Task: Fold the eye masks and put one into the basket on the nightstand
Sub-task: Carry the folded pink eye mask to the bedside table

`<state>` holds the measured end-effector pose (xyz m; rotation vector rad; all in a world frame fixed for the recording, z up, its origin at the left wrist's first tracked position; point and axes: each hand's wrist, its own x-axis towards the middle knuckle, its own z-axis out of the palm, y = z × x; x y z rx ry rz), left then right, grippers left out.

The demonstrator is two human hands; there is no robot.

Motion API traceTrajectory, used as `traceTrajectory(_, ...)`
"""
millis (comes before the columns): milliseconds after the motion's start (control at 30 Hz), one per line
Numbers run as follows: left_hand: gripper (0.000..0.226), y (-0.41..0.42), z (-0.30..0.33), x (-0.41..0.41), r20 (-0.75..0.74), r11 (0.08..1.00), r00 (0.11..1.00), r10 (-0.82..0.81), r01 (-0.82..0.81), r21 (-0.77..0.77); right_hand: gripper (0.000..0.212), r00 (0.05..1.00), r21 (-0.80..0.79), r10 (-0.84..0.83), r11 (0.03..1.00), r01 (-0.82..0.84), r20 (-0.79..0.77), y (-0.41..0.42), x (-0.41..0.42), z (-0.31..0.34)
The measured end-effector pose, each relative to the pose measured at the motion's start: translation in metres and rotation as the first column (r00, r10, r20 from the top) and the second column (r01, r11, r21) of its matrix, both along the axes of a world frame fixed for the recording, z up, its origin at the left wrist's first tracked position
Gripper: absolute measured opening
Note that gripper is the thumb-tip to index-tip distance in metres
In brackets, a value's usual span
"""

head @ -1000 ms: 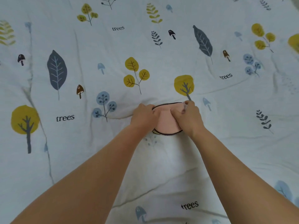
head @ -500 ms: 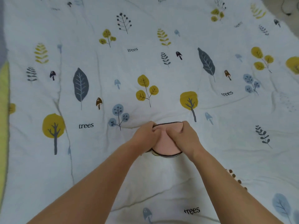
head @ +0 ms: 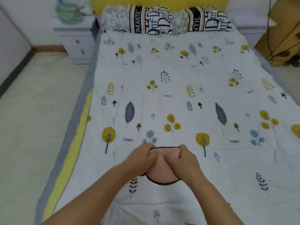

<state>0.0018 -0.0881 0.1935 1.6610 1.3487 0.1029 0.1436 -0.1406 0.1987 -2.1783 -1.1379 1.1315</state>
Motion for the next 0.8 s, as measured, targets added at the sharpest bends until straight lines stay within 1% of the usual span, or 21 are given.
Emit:
traceTrajectory(200, 0.028, -0.017, 0.069, -0.055, 0.016, 0.993, 0.996, 0.086, -0.087, 0.085, 0.026, 0.987, 0.093, 0.147, 0.984, -0.152, 0.059, 0.000, -0.046, 0.070)
traceTrajectory(267, 0.029, -0.024, 0.088, -0.076, 0.034, 0.984, 0.991, 0.128, -0.131, 0.124, 0.023, 0.978, 0.123, 0.191, 0.972, -0.200, 0.080, 0.000, -0.065, 0.091)
traceTrajectory(400, 0.027, -0.044, 0.125, -0.126, 0.065, 0.954, 0.974, 0.219, -0.228, 0.194, 0.023, 0.948, 0.169, 0.295, 0.935, -0.313, 0.121, -0.003, -0.114, 0.131)
traceTrajectory(500, 0.026, -0.064, 0.148, -0.168, 0.061, 0.930, 0.953, 0.296, -0.303, 0.209, 0.027, 0.917, 0.185, 0.368, 0.901, -0.393, 0.154, -0.012, -0.157, 0.154)
traceTrajectory(567, 0.027, -0.076, 0.161, -0.199, 0.071, 0.909, 0.939, 0.338, -0.345, 0.233, 0.025, 0.898, 0.209, 0.407, 0.875, -0.436, 0.166, -0.019, -0.189, 0.168)
traceTrajectory(700, 0.023, -0.103, 0.179, -0.273, 0.072, 0.869, 0.926, 0.370, -0.372, 0.325, 0.019, 0.875, 0.212, 0.461, 0.849, -0.484, 0.149, -0.038, -0.262, 0.191)
traceTrajectory(800, 0.022, -0.131, 0.191, -0.339, 0.075, 0.852, 0.911, 0.405, -0.406, 0.332, 0.019, 0.844, 0.227, 0.516, 0.812, -0.537, 0.148, -0.058, -0.327, 0.201)
